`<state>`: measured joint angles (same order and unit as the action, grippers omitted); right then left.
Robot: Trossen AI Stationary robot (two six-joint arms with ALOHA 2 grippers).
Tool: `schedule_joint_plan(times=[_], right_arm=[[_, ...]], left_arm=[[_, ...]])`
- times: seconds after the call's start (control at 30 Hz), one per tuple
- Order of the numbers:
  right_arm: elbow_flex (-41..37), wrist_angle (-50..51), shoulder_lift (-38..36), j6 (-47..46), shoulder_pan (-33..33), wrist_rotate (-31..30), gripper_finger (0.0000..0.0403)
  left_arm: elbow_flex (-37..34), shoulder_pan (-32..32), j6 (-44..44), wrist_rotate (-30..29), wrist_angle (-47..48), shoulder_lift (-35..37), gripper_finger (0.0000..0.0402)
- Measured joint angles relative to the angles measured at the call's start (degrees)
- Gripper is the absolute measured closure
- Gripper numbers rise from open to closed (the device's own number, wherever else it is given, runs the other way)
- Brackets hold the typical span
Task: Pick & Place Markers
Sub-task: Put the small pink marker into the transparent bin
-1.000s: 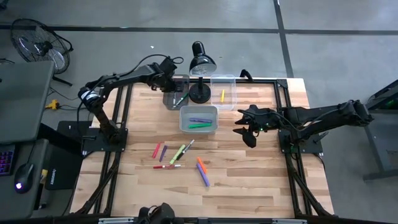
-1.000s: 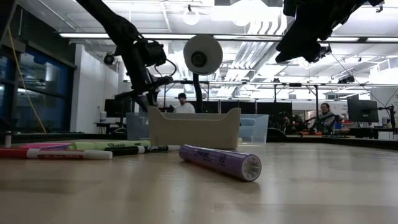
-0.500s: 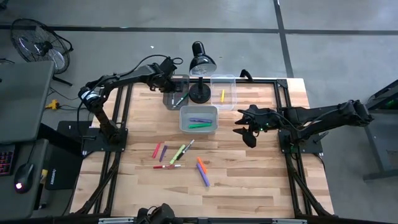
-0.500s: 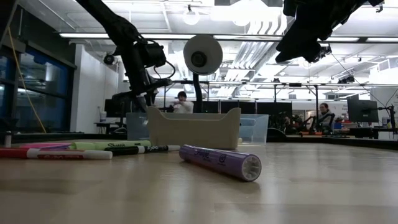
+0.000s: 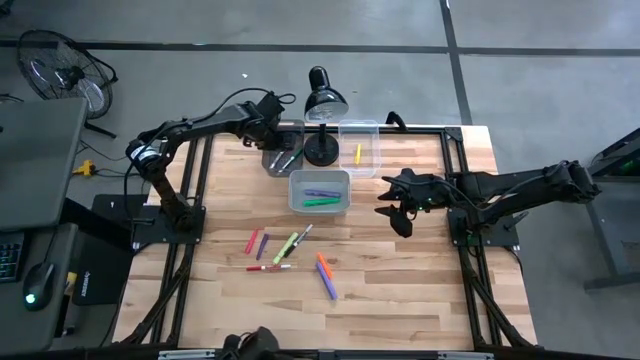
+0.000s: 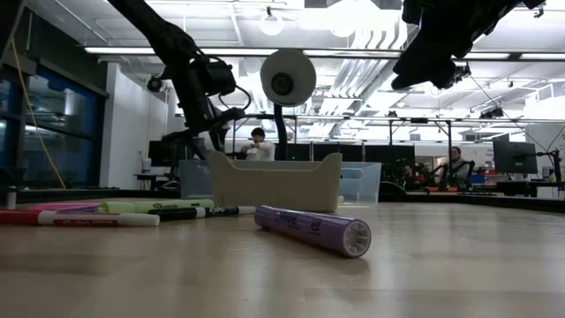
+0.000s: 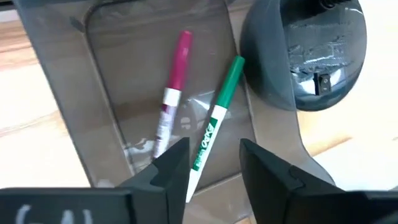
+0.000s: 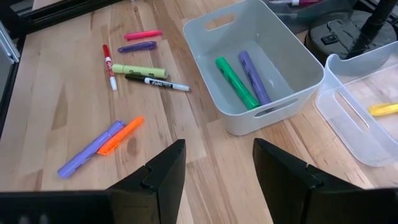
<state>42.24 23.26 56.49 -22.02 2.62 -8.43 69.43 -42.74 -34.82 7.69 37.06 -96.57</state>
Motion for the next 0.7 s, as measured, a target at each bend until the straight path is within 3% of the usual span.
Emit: schedule_joint_plan(times=[0.4, 0.7], right_arm=[[0.00, 0.02, 0.02, -0.66, -0.01, 0.02, 0.0226], [0.00, 0.02, 0.02, -0.81, 0.01, 0.02, 0.0226]], left_arm=[[-0.02, 0.73, 7.53, 4.94, 3.18, 5.43, 0.0254], [-0.13, 9.00, 9.93, -2.28, 13.88, 13.50, 0.0254]])
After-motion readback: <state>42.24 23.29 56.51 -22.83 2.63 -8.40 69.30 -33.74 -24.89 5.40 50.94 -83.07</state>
